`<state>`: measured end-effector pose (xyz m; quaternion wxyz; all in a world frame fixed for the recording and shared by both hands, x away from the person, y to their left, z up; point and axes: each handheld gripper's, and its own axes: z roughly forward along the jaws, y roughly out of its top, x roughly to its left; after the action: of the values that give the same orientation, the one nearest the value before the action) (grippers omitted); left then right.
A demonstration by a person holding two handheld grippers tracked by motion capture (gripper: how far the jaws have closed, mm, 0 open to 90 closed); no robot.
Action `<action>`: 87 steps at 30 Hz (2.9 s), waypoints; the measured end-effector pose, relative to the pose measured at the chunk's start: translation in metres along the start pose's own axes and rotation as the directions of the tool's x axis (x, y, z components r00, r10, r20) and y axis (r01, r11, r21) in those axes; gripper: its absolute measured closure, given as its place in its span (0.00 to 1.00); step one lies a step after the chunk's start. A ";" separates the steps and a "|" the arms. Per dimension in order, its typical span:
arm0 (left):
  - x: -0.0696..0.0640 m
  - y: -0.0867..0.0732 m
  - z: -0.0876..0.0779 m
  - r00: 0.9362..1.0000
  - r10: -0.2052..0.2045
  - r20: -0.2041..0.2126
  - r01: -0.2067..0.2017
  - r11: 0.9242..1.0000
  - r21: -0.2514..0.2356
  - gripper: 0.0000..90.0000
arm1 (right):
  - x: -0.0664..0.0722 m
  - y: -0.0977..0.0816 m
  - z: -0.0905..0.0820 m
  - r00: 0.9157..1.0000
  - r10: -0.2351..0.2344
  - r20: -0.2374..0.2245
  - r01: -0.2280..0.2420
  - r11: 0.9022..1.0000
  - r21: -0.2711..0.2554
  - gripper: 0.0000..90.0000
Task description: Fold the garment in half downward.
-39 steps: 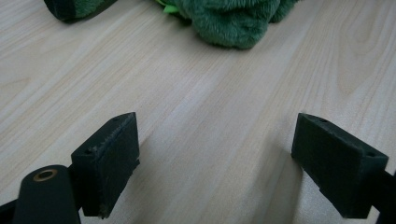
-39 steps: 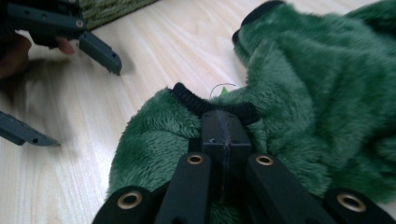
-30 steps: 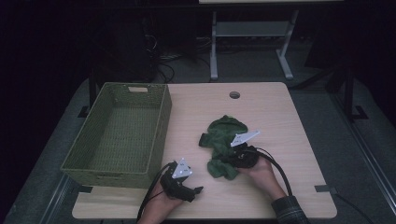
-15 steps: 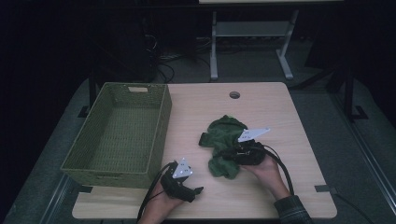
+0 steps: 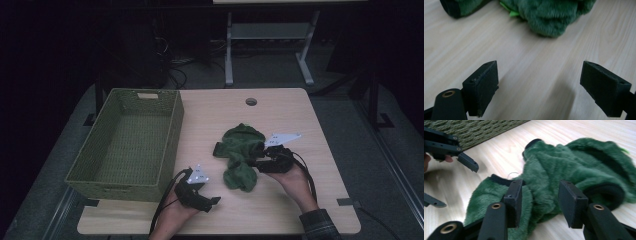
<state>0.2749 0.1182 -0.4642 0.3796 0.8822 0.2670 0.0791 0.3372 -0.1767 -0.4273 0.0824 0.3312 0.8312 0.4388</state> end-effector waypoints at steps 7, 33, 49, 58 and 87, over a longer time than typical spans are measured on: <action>0.010 0.025 -0.001 1.000 0.006 -0.012 -0.006 1.000 -0.030 0.18 | -0.012 0.007 -0.009 1.000 0.011 0.014 -0.011 1.000 -0.005 0.54; 0.088 0.118 0.034 0.998 0.001 -0.066 -0.005 0.998 -0.066 0.56 | -0.071 0.036 -0.009 0.990 0.051 0.134 -0.045 0.998 -0.046 0.51; 0.136 0.125 0.087 0.999 -0.005 -0.054 0.004 1.000 -0.007 0.58 | -0.111 0.022 0.037 0.978 0.142 0.150 -0.148 0.989 0.030 0.53; 0.145 0.116 0.101 0.999 -0.026 -0.036 0.026 0.999 0.026 0.60 | -0.113 0.017 0.049 0.980 0.143 0.137 -0.153 0.986 0.067 0.57; 0.145 0.144 0.082 1.000 -0.015 -0.015 0.014 0.999 -0.039 0.98 | -0.124 0.031 0.037 0.975 0.201 0.098 -0.207 0.977 0.052 0.98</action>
<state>0.4846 0.0615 -0.4282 0.3954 0.8720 0.2747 0.0881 0.4634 -0.2168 -0.4449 0.0650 0.4370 0.8013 0.4035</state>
